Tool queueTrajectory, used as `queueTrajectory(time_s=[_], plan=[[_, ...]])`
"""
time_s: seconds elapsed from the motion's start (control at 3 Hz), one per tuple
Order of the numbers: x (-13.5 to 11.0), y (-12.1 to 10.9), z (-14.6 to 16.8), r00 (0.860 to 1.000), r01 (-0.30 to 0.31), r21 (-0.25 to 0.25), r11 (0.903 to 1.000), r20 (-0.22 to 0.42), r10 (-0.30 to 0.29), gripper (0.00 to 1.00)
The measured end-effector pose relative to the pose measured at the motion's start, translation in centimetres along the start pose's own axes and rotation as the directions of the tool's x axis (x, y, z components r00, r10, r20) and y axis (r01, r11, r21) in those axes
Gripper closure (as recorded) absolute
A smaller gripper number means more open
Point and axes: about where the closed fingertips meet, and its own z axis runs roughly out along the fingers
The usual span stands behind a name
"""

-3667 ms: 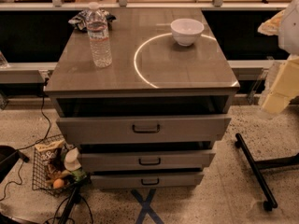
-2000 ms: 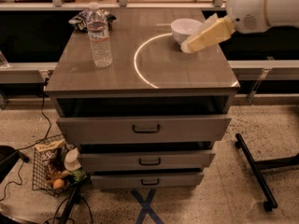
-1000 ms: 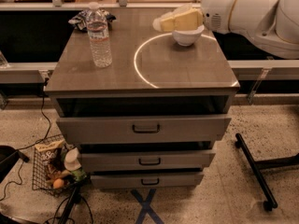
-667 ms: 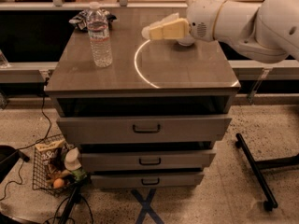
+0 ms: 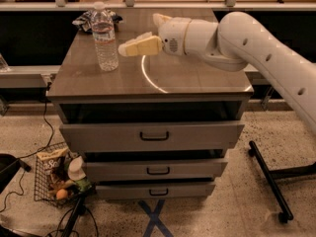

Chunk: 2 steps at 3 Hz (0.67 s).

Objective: Pick water bottle

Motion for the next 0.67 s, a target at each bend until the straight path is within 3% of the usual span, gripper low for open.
queueTrajectory(time_s=[0.33,0.67], plan=[[1.3,-0.1,4.1,1.0,-0.02,-0.026,0.9995,0.017,0.02,0.0],[1.9,-0.3,6.0,0.999,-0.033,-0.034,0.9989,0.033,0.034,0.0]])
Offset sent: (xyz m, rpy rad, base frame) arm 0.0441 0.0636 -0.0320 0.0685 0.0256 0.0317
